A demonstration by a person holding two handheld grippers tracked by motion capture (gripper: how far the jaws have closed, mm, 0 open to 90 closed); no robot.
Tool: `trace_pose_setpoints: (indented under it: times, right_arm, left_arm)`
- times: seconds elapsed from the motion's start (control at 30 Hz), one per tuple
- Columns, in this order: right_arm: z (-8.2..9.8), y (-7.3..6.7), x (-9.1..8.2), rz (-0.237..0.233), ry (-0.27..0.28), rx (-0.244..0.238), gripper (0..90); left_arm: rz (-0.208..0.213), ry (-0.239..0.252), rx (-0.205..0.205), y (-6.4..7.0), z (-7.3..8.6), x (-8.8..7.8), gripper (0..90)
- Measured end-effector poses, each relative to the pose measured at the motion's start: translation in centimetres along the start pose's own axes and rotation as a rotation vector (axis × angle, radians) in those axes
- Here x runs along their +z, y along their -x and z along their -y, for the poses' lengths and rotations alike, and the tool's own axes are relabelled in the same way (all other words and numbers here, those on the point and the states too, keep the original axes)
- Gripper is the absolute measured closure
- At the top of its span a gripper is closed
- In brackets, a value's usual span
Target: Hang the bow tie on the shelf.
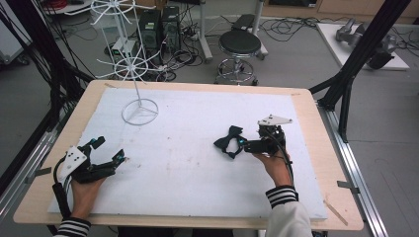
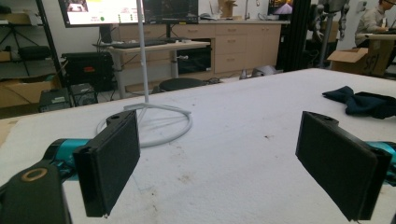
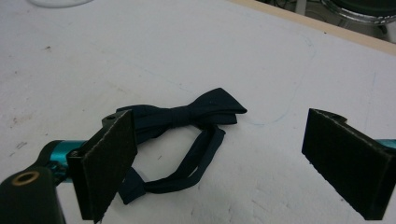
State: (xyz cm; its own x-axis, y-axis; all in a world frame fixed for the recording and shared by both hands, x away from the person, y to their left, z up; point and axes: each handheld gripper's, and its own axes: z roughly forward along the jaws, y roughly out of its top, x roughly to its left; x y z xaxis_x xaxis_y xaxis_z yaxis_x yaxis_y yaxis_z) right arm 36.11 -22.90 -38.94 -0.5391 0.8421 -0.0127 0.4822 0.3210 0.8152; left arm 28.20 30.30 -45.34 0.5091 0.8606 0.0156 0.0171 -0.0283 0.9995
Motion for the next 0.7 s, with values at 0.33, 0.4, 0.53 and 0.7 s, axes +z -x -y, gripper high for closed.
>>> trace_pose_setpoints:
  times: [0.33,0.4,0.53,0.7]
  right_arm:
    - [-1.3,-0.6,2.4,0.038,-0.137,-0.058,9.4]
    - [-1.5,-0.6,2.7,0.035,-0.165,-0.058,13.3]
    - [-1.8,-0.8,3.2,0.032,-0.187,-0.064,14.3]
    - [-1.9,-1.0,4.1,0.031,-0.242,-0.066,15.3]
  left_arm:
    - [-0.001,-0.001,0.002,0.0,0.0,0.0,14.1]
    - [-0.001,-0.002,0.003,0.0,0.0,0.0,14.1]
    - [-0.001,-0.003,0.002,0.0,0.0,0.0,14.1]
    - [-0.001,-0.002,0.003,0.0,0.0,0.0,14.1]
